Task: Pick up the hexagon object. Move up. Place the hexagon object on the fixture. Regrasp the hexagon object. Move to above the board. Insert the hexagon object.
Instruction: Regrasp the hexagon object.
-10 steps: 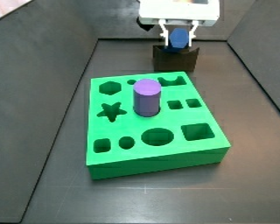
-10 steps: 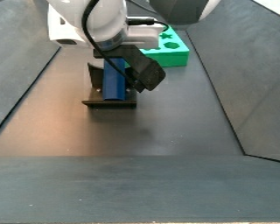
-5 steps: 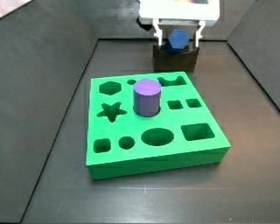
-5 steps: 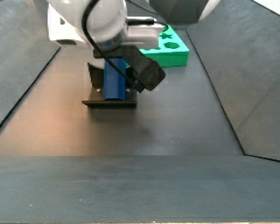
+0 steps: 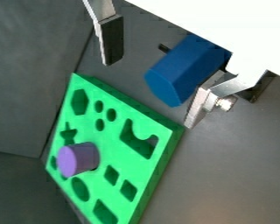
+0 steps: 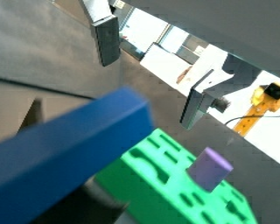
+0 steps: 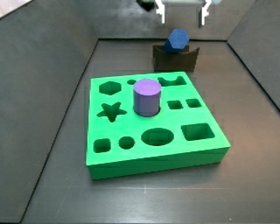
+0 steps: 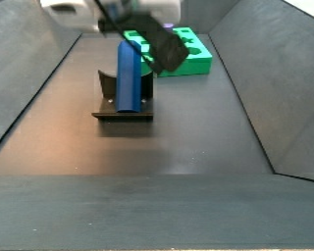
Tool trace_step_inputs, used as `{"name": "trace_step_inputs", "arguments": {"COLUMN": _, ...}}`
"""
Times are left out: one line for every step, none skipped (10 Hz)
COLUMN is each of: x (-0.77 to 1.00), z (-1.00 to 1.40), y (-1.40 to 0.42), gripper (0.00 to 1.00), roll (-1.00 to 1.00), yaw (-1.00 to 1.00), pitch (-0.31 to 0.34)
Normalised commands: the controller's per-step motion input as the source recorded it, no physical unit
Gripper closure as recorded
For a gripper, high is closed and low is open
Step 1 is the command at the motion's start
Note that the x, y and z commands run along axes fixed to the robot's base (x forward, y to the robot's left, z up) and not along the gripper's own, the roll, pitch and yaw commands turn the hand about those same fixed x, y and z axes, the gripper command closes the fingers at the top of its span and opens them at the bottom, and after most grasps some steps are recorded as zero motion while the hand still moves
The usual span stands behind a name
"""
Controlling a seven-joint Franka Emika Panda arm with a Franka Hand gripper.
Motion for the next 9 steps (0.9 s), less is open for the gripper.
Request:
{"name": "trace_step_inputs", "arguments": {"x": -0.03, "z": 0.72, "y": 0.01, "gripper": 0.00, "roll": 0.04, "yaw": -0.04, "pitch": 0.098}}
{"name": "trace_step_inputs", "arguments": {"x": -0.02, "z": 0.47, "y": 0.01, "gripper": 0.00, "roll": 0.04, "yaw": -0.06, "pitch": 0.087}}
{"name": "trace_step_inputs", "arguments": {"x": -0.02, "z": 0.34, "y": 0.01, "gripper": 0.00, "roll": 0.04, "yaw": -0.06, "pitch": 0.080}}
{"name": "trace_step_inputs", "arguments": {"x": 0.16, "z": 0.84, "y": -0.62, "gripper": 0.00, "roll": 1.00, "yaw": 0.02, "pitch": 0.043}}
{"name": "trace_step_inputs", "arguments": {"x": 0.15, "z": 0.68, "y": -0.58, "gripper": 0.00, "roll": 1.00, "yaw": 0.02, "pitch": 0.042}}
{"name": "trace_step_inputs", "arguments": {"x": 0.08, "z": 0.54, "y": -0.44, "gripper": 0.00, "roll": 1.00, "yaw": 0.02, "pitch": 0.038}}
{"name": "trace_step_inputs", "arguments": {"x": 0.03, "z": 0.41, "y": -0.31, "gripper": 0.00, "roll": 1.00, "yaw": 0.02, "pitch": 0.034}}
{"name": "trace_step_inputs", "arguments": {"x": -0.01, "z": 0.09, "y": -0.09, "gripper": 0.00, "roll": 1.00, "yaw": 0.02, "pitch": 0.030}}
{"name": "trace_step_inputs", "arguments": {"x": -0.01, "z": 0.01, "y": -0.05, "gripper": 0.00, "roll": 1.00, "yaw": 0.02, "pitch": 0.029}}
